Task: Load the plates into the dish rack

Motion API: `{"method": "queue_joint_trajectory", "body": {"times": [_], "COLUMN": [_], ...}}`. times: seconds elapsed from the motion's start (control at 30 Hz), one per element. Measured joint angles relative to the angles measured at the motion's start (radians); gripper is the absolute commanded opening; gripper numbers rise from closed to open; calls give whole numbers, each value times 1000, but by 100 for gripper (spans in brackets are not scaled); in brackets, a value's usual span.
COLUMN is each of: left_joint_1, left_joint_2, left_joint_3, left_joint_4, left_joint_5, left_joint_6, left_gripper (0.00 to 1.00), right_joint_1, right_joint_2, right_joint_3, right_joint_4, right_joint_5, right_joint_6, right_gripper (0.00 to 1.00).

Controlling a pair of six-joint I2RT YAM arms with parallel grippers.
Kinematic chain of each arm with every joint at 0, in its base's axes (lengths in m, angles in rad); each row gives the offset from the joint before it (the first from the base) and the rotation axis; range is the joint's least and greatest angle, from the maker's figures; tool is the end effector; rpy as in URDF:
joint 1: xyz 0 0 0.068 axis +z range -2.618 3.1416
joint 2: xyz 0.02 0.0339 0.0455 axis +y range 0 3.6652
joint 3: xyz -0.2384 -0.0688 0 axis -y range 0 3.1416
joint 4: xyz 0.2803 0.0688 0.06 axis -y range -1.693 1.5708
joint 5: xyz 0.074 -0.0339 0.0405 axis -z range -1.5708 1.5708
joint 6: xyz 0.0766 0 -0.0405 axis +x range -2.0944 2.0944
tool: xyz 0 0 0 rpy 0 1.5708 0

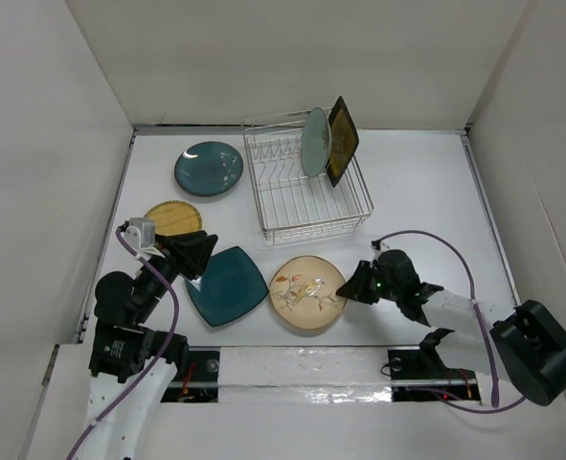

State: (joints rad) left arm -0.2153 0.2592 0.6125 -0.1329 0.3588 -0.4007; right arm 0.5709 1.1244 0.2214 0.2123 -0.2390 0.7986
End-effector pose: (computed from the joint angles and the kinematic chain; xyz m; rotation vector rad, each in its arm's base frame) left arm 0.1642 -0.0634 0.3597 0.1823 1.3939 -0.7560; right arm 0.2024 0.1515 0.0510 0.1398 2.4338 0.9512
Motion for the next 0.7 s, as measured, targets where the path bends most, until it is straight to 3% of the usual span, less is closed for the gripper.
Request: {"method": "queue_joint_trajectory", "body": {"times": [0.1,0.13,0.3,0.5,0.6,0.7], "left_joint_1": [0,0,0,1,1,1], "left_joint_2": [-3,-3,-5,-4,-4,-4], "left_joint_3": [0,0,0,0,0,0], "left_joint_4": [0,0,1,0,0,0], "left_joint_5": [0,0,1,3,4,3], "left_joint_6": [0,0,0,0,0,0], "left_gripper": [33,33,33,33,33,33], "right_joint_1": [-17,-20,-17,18,42,75], "right_joint_2": [14,4,-204,-559,-560,-501], "right_joint_3": [-8,-10,-8,138,323,483], "right_joint_4": [37,40,-95,-550,-678,-676], "right_joint_5": [-18,-25,27,191,218,225], "right_joint_6": [30,43,42,-43,-98,-137], "right_gripper": [1,0,0,0,0,0]}}
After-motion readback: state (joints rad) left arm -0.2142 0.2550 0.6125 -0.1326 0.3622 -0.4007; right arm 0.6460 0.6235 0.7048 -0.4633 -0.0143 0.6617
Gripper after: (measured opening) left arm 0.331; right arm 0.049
